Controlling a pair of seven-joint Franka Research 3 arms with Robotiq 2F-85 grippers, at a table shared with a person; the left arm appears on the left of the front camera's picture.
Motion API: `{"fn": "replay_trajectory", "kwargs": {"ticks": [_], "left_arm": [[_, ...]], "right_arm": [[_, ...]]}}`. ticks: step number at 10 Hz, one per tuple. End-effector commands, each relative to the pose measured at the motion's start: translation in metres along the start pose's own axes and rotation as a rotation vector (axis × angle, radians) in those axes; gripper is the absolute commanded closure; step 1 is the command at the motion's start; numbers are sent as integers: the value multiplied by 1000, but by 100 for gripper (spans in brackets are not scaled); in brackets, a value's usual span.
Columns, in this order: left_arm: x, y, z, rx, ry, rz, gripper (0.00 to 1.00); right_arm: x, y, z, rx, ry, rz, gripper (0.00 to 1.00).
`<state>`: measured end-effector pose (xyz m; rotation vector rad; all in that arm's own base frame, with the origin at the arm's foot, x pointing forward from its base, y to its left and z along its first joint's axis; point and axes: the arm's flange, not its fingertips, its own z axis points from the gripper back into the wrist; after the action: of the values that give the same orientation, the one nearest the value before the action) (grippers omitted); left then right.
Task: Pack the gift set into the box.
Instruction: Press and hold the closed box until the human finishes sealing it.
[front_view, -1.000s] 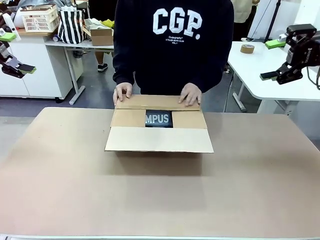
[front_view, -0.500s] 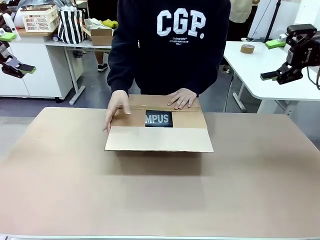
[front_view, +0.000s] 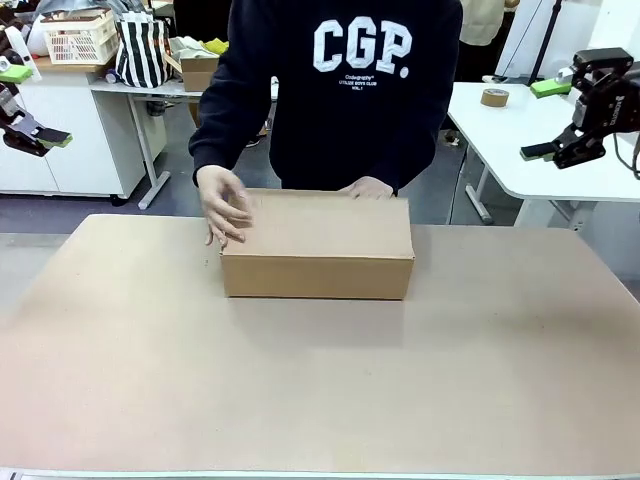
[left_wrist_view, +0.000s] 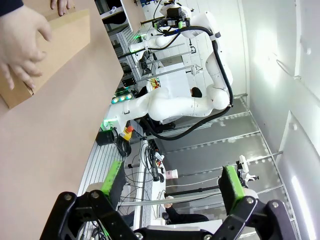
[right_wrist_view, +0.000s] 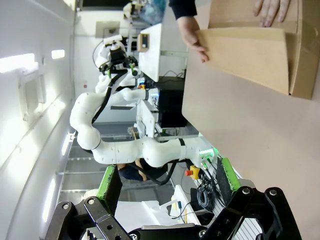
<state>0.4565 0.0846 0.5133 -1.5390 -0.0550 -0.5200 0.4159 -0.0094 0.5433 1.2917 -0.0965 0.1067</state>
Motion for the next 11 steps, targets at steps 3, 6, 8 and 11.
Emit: {"fn": "replay_trajectory", "kwargs": {"ticks": [3,6,8,11], "left_arm": [[-4,-7,7,-5,2,-1,0],[-4,-7,7,-5,2,-1,0],[-4,-7,7,-5,2,-1,0],[-4,-7,7,-5,2,-1,0]], "right_arm": [[1,3,1,19,-2,7,0],[1,3,1,19,-2,7,0],[1,3,1,19,-2,7,0],[1,3,1,19,-2,7,0]]}}
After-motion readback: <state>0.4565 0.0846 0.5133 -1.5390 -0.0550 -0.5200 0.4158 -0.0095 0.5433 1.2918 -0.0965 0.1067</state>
